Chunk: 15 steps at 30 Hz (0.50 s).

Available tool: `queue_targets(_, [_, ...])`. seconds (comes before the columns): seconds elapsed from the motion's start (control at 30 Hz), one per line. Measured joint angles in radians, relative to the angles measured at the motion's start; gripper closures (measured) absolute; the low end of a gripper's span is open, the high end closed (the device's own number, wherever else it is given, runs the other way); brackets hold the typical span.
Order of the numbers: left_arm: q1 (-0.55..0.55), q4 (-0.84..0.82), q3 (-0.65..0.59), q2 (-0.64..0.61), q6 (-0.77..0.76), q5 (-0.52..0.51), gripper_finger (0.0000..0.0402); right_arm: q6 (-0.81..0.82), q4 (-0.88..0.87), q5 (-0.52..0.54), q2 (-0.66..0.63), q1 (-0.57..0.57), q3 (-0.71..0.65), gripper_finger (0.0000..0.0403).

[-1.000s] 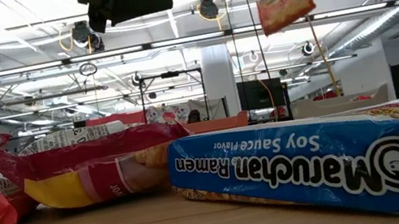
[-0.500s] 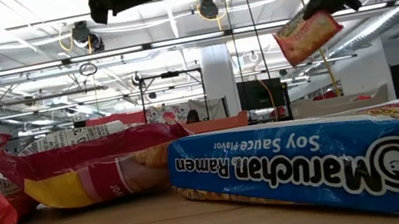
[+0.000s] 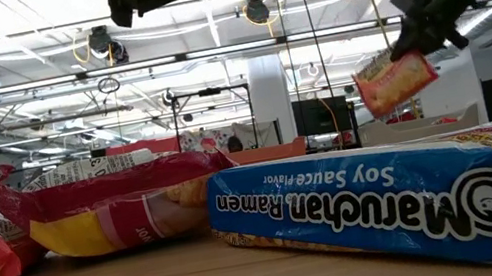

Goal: Sort Maruchan noodles
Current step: Put the top orange noodle pack into the gray bin

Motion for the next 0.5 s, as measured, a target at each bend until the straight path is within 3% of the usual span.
queue_targets(0.23, [0.000,0.001,0.000,0.000,0.000,0.000,0.0105,0.044,0.116,0.002,0.002,0.000,-0.106,0.0277])
queue_targets(0.5, [0.000,0.002,0.000,0.000,-0.001,0.000,0.0105,0.038,0.123,0.006,0.010,0.000,-0.113,0.0276])
